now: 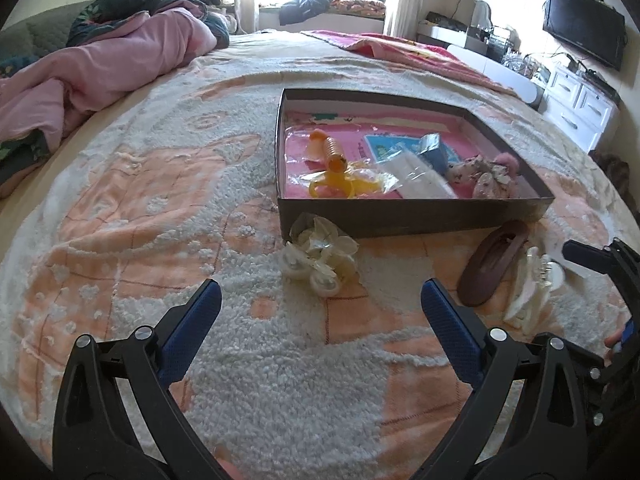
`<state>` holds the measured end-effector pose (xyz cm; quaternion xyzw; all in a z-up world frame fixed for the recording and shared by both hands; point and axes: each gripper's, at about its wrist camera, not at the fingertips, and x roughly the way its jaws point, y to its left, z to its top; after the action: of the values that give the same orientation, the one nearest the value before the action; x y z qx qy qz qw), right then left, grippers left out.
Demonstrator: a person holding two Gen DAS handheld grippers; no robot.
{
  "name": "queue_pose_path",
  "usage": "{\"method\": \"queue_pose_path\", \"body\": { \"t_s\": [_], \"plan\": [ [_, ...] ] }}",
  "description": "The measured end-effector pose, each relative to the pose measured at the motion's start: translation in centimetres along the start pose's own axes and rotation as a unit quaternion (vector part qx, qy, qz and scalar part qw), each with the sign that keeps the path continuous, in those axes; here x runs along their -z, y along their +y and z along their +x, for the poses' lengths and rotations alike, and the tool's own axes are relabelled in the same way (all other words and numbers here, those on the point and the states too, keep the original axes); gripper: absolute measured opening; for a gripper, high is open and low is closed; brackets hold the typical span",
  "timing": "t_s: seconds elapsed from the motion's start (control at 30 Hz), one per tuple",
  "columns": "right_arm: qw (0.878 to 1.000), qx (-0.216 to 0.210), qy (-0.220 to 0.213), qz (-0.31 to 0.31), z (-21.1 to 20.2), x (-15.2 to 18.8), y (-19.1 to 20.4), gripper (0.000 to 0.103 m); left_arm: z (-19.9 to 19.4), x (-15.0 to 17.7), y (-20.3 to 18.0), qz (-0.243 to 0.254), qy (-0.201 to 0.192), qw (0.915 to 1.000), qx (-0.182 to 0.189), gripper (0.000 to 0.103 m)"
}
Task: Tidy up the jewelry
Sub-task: 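Grasp the white claw clip with the right tool while the left grasps the clear flower clip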
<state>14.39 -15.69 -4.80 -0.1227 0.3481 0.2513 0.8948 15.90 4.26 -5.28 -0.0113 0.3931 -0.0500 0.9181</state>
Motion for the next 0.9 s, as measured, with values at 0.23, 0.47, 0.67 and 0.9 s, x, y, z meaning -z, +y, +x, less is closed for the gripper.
{"method": "queue_pose_path", "body": {
  "t_s": [0.23, 0.47, 0.67, 0.9],
  "plan": [
    [1.000, 0.010, 0.017, 0.001, 1.7, 0.2, -0.8, 0.096, 1.8, -0.5, 0.2, -0.003, 0.004, 1.0000, -0.008, 0.092],
    [0.999, -0.002, 0.043, -0.018, 3.3, 0.2, -0.4, 0.078, 3.1, -1.1, 1.3, -0.035, 0.014, 0.9993, 0.006, 0.091],
    [0.999, -0.012, 0.040, -0.017, 3.2, 0.1, -0.2, 0.077, 3.4, -1.3, 1.2, -0.033, 0.014, 0.9993, 0.011, 0.067],
    [0.999, -0.037, 0.033, -0.012, 2.4, 0.0, 0.5, 0.077, 3.2, -1.4, 0.5, -0.016, 0.012, 0.9998, 0.008, 0.041]
  ]
}}
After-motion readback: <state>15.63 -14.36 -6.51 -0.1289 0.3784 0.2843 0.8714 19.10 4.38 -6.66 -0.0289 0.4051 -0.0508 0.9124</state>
